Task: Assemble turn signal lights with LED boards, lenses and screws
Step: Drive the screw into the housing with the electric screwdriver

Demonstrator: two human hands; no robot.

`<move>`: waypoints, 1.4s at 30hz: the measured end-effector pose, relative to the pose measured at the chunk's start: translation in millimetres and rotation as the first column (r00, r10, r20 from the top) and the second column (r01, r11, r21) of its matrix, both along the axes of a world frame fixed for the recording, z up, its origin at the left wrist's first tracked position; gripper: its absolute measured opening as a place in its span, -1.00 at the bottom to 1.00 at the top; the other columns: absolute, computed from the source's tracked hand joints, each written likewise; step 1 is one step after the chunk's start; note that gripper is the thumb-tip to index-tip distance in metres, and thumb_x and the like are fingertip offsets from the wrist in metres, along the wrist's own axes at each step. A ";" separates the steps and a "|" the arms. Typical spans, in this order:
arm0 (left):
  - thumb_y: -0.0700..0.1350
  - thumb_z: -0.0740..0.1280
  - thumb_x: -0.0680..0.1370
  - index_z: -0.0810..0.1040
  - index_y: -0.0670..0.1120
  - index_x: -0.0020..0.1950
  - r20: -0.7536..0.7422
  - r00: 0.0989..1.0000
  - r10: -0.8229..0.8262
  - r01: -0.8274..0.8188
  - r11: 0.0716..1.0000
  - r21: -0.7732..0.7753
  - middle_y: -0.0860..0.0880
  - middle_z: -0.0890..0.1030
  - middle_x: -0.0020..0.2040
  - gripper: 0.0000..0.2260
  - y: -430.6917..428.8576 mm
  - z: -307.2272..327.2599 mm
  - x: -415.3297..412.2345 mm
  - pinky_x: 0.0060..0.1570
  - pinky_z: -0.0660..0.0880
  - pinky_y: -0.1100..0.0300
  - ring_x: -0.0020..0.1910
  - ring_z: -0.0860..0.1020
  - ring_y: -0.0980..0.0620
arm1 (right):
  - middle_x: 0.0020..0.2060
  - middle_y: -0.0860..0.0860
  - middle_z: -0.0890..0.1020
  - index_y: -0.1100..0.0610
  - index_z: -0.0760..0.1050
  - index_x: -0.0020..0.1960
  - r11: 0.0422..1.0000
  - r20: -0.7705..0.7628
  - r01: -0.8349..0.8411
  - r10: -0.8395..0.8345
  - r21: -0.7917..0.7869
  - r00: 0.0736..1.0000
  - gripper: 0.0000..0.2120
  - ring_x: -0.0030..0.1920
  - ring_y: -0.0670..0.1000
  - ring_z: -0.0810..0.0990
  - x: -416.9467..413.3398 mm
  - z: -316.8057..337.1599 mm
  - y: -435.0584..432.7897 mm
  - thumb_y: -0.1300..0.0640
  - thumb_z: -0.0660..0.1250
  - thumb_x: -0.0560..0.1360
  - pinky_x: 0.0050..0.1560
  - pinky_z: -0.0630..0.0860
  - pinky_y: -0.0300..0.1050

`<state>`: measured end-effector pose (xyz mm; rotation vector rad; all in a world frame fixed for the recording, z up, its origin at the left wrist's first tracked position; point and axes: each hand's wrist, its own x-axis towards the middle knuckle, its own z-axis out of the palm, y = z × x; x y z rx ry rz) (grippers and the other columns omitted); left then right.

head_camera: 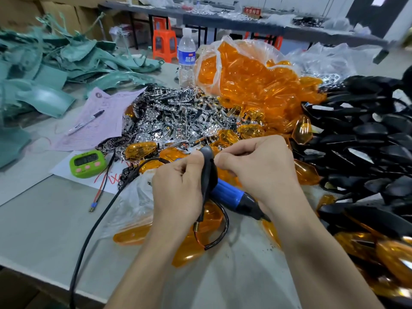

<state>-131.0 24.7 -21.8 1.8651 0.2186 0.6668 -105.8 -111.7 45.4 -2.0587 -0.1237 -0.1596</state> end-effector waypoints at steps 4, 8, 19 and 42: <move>0.27 0.15 0.56 0.49 -0.26 -0.37 -0.009 1.000 -0.030 0.030 1.000 0.001 -0.25 0.48 -0.42 -0.38 0.5 0.6 -2.8 -0.35 0.39 -0.15 -0.36 0.46 -0.23 | -0.43 -0.09 0.69 -0.09 0.73 -0.32 0.998 -0.059 -0.060 0.060 -0.005 0.996 -0.86 -0.39 -0.09 0.64 2.3 4.7 -2.9 0.11 0.62 0.34 -0.23 0.67 -0.03; 0.19 0.19 0.60 0.40 -0.12 -0.41 0.023 1.000 -0.011 0.011 1.000 0.002 -0.04 0.34 -0.55 -0.49 1.4 3.8 -2.8 -0.52 0.21 0.19 -0.52 0.27 0.04 | -0.43 -0.06 0.69 -0.08 0.73 -0.31 0.997 -0.051 -0.070 0.071 0.016 0.996 -0.85 -0.40 -0.07 0.64 1.5 5.1 -1.4 0.15 0.62 0.34 -0.23 0.67 0.00; 0.10 0.21 0.65 0.40 0.12 -0.46 0.044 0.995 -0.084 0.081 0.994 0.068 0.11 0.31 -0.54 -0.55 2.3 8.3 -8.7 -0.48 0.17 0.31 -0.48 0.28 0.11 | -0.47 -0.05 0.66 0.08 0.71 -0.33 0.988 -0.243 -0.141 0.121 -0.068 0.962 -0.87 -0.50 -0.10 0.54 9.4 16.0 -1.4 0.12 0.65 0.28 -0.44 0.55 -0.19; 0.17 0.31 0.57 0.72 -0.02 -0.39 -0.203 0.979 0.012 -0.138 0.774 -0.618 -0.21 0.64 -0.44 -0.56 48.7 30.4 3.9 -0.55 0.43 0.20 -0.55 0.55 -0.06 | -0.13 -0.05 0.50 -0.06 0.23 0.40 0.469 -0.135 -0.198 0.165 -0.861 0.977 -0.40 -0.13 0.09 0.55 16.0 -66.9 32.2 0.07 0.44 0.45 -0.11 0.44 0.06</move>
